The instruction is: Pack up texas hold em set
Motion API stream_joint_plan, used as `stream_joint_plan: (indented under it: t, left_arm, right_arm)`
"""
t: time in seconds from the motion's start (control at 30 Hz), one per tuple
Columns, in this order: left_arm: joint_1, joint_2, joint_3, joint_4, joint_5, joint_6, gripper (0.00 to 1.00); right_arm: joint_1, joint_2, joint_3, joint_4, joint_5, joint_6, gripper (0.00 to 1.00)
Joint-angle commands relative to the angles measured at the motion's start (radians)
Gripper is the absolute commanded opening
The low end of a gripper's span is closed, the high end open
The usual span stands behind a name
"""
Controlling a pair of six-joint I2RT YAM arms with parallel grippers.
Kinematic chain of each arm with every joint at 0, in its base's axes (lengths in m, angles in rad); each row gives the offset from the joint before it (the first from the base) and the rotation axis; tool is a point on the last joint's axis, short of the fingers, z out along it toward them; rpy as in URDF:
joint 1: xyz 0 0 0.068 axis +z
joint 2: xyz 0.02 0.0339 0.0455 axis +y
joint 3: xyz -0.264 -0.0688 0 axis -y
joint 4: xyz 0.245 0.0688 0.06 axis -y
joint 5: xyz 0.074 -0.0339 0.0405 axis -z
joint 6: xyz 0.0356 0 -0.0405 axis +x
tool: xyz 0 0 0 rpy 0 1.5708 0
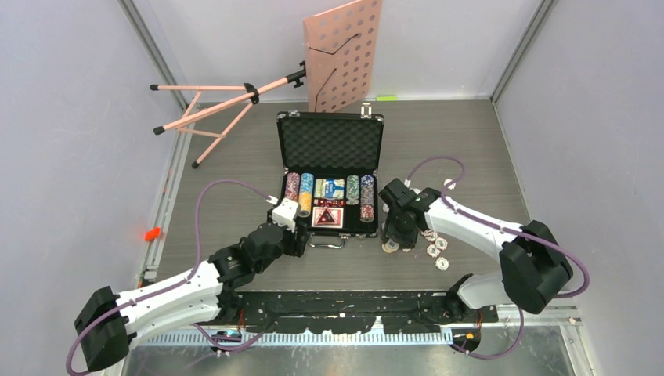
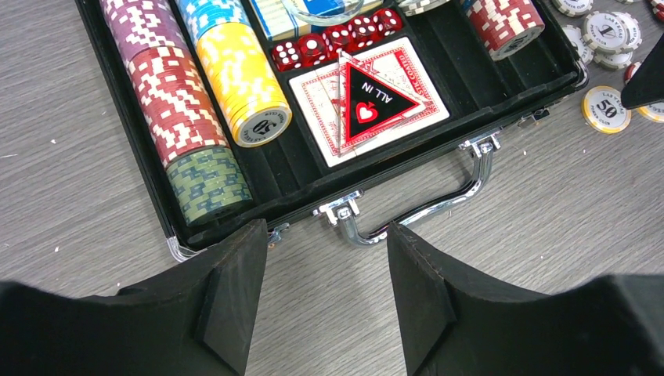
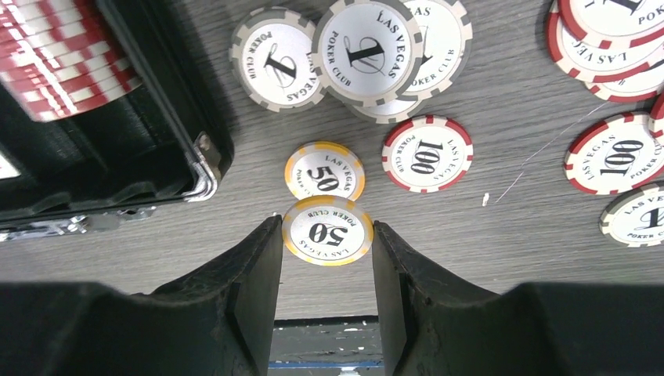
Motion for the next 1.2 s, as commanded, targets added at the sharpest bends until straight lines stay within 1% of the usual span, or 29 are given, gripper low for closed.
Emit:
stream_joint_plan:
  t: [0.0, 0.23, 0.43, 0.73, 0.8, 0.97, 1.17]
  left_arm:
    - [-0.002, 0.0, 0.019, 0.061, 0.0, 0.007, 0.6]
    - [-0.002, -0.057, -0.004, 0.064, -0.021, 0.016, 0.61]
    - [-0.002, -0.069, -0.01, 0.064, -0.019, 0.016, 0.61]
    - [-0.002, -0.068, -0.007, 0.063, -0.011, 0.016, 0.61]
    - [-0.002, -0.07, -0.007, 0.063, -0.008, 0.016, 0.61]
    - [-0.002, -0.069, -0.007, 0.065, -0.004, 0.015, 0.61]
    - [-0.002, -0.062, -0.007, 0.067, -0.003, 0.015, 0.61]
  right_arm:
    - [0.005, 0.063, 0.021, 0.012, 0.032, -0.013, 0.38]
    - [0.007, 0.114, 0.031, 0.045, 0.029, -0.022, 0.4]
    - [0.016, 0.14, 0.038, 0.066, 0.021, -0.01, 0.41]
    - [0.019, 0.165, 0.049, 0.067, 0.043, -0.012, 0.62]
    - [0.018, 0.167, 0.053, 0.064, 0.048, -0.012, 0.64]
    - [0.022, 0.172, 0.057, 0.062, 0.053, -0.014, 0.66]
    - [0.035, 0.138, 0.072, 0.054, 0.049, -0.014, 0.64]
